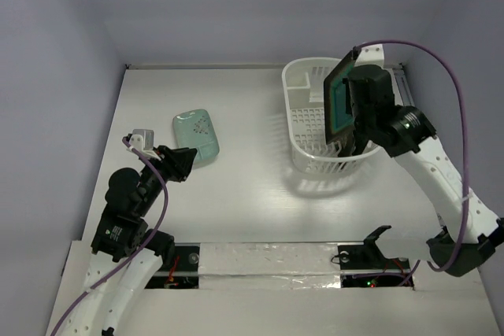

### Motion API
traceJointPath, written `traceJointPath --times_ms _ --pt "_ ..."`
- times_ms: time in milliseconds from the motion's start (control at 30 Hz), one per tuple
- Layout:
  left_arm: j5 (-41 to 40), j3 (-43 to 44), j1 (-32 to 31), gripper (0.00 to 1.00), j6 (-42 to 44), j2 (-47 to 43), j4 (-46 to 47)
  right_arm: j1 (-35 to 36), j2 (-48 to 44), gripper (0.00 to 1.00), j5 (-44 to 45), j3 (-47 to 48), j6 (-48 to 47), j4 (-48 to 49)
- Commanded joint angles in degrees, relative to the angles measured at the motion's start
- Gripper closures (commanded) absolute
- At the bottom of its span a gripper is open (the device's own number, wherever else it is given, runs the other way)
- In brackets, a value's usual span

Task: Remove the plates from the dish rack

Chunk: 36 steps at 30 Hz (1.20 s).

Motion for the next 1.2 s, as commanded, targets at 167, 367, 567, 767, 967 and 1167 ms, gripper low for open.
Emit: traceJointPath --times_ms 167,367,567,767,967,1167 --pt "0.82 0.36 -0.4 0.76 -0.31 0.58 2.97 7.27 -5.89 1.0 -5.71 5.58 3.26 14.65" --pt "0.29 0.45 -0.4 0.76 -0.31 0.67 2.62 14.31 -0.99 1.0 -20.03 2.95 8.27 25.2" --pt "-0.5 0.62 -0.4 0.76 -0.22 0.23 2.27 18.01 4.74 1.0 -31.55 -2.67 14.51 33.81" --pt "-0.59 0.71 -0.4 0.77 -0.14 0.58 2.18 21.17 9.31 1.0 -37.18 -9.79 19.87 42.6" --pt "-0.68 0.71 -0.4 0.77 -0.31 0.58 2.27 21.17 11.77 1.0 -41.75 -16.29 25.15 49.02" --pt "-0.59 0.62 -0.4 0.77 -0.31 0.4 2.36 21.17 12.3 1.0 -44.74 -22.27 28.58 53.07"
